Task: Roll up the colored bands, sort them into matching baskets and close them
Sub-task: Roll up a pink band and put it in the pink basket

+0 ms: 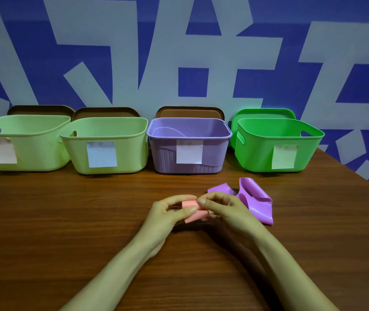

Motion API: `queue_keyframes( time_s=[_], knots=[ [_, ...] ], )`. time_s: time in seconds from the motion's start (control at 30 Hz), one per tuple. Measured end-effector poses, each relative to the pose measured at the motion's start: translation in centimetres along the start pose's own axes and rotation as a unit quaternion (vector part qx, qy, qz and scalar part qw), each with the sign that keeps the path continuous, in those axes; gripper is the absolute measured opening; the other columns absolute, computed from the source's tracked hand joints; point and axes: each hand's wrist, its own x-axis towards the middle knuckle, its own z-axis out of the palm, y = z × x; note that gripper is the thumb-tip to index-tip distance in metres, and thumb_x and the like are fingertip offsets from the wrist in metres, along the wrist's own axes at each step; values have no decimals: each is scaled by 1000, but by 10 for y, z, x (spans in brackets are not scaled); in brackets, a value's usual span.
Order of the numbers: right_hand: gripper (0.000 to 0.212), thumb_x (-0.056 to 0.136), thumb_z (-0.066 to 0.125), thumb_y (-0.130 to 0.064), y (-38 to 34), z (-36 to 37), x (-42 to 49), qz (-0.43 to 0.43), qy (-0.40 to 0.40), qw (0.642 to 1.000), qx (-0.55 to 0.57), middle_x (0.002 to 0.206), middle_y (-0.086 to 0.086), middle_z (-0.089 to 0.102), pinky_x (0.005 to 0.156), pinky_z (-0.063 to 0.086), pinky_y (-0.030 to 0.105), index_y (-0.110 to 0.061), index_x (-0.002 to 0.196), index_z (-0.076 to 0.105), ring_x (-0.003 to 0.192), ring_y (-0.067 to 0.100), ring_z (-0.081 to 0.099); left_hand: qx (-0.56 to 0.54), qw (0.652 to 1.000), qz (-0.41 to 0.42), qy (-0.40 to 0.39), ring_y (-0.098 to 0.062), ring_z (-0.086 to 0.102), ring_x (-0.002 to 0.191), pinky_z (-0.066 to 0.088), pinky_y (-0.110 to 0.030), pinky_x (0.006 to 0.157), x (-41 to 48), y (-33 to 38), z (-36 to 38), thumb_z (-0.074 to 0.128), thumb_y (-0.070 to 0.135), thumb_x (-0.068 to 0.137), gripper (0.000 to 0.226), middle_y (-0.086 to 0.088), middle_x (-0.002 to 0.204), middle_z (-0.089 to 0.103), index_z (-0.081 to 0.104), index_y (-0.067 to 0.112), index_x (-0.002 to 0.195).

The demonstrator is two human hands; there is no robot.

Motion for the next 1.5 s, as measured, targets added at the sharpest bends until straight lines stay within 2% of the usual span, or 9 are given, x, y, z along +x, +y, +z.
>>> queue_keyframes(
  time_s=[0.33,0.53,0.7,0.83,1.0,1.1,1.2,1.37,1.5],
  knots=[
    [20,82,60,11,4,1,0,-11,7,998,61,91,25,66,59,58,32,4,100,62,69,28,70,-55,998,-37,1,-18,68,88,53,-28,81,4,-8,0,74,4,76,29,-10,98,72,67,11,103],
    [30,79,62,13,8,0,1,-63,2,998,-5,79,7,72,57,55,28,-2,104,59,71,20,71,-46,999,-10,9,-18,68,86,54,-27,82,5,-5,-4,70,12,81,23,-10,91,71,67,8,103],
    [40,73,71,7,16,-1,6,-34,7,998,58,102,27,67,85,52,59,-5,109,59,92,49,65,-15,1000,-4,-25,-15,67,85,54,-26,81,7,-4,-8,65,12,86,23,-9,99,71,67,7,109],
    [20,71,73,-2,18,-1,7,-28,7,1000,11,100,32,67,88,55,45,0,91,70,92,41,67,51,997,-1,-56,-15,67,98,53,-25,84,10,-8,-11,62,15,90,20,-5,106,71,67,12,109],
    [22,78,66,5,28,0,13,-39,20,999,3,99,20,69,97,51,41,-8,97,67,96,29,65,86,996,20,-30,-17,66,89,50,-21,82,12,-15,-11,62,4,88,16,-15,94,71,61,14,101],
    [25,80,66,5,33,1,17,-66,25,997,-16,94,15,67,90,54,42,-10,100,65,93,28,64,89,995,45,-21,-13,63,91,49,-18,82,11,-15,-10,60,2,89,17,-10,98,67,61,13,101],
    [32,73,73,-3,33,-2,18,-70,29,997,-9,97,18,67,78,58,38,-9,104,64,86,27,69,44,998,45,-16,-10,61,89,48,-17,82,8,-17,-7,57,3,90,16,-7,96,65,62,14,101],
    [22,70,79,-11,33,-7,24,-87,70,994,10,99,27,69,94,47,60,-9,92,74,99,47,63,-102,995,-13,-13,-16,66,89,52,-27,87,12,-10,-2,57,11,87,27,-9,92,70,61,3,113],
    [13,80,65,4,5,2,35,-43,85,993,68,85,22,71,76,58,41,2,91,71,80,30,69,-124,990,-65,8,-17,66,97,53,-26,89,29,20,0,51,8,93,25,-8,101,72,63,3,114]
  ],
)
